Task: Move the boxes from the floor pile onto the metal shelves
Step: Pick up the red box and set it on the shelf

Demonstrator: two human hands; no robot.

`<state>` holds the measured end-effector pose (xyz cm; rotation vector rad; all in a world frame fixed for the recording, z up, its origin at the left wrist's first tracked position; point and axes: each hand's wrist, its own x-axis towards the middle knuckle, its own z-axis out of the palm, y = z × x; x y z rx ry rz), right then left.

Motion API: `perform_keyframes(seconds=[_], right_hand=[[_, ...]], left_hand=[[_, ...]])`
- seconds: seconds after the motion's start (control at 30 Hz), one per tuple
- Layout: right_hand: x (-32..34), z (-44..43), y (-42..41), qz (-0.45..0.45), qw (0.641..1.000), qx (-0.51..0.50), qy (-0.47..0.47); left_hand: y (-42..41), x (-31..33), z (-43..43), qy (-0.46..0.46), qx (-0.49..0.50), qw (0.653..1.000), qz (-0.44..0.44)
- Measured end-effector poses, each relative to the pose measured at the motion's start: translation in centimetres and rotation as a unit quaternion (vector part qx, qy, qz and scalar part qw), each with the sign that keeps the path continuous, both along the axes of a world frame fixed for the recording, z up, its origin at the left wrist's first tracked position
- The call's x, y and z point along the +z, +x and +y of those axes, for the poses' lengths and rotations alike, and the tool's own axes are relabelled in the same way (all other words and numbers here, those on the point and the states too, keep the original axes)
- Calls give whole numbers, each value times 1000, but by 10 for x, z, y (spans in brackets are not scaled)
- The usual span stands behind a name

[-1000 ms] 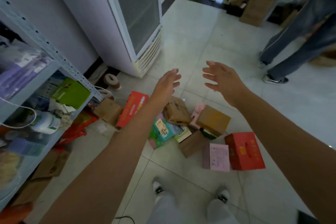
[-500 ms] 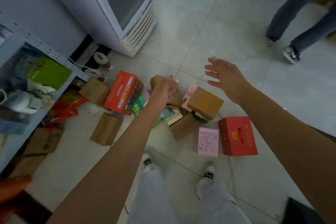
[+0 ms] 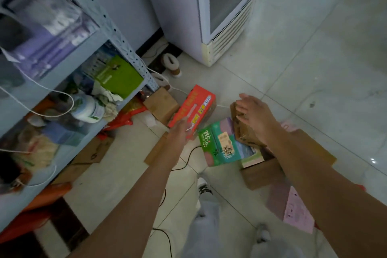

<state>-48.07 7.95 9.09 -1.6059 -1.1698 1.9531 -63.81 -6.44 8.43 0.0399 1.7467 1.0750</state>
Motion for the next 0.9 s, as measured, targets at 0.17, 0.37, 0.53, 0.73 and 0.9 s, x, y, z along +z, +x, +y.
perform_keyframes(seconds=[0.17, 0.37, 0.53, 0.73, 0.9], right_hand=[[-70, 22, -61, -62, 997, 53, 17], [-179, 46, -112, -99, 992, 72, -13], [-271, 74, -144, -100, 991, 83, -30], [-381, 113, -182, -148, 980, 128, 45], [-462, 155, -204, -201, 965, 127, 114]], left_hand=[[-55, -72, 5, -22, 37, 999, -33], [-103, -181, -5, -76, 140, 986, -54], [-126, -279, -20, -102, 170, 980, -29], [-138, -392, -7, -101, 217, 967, -90], [-152, -471, 6, -65, 247, 957, -140]])
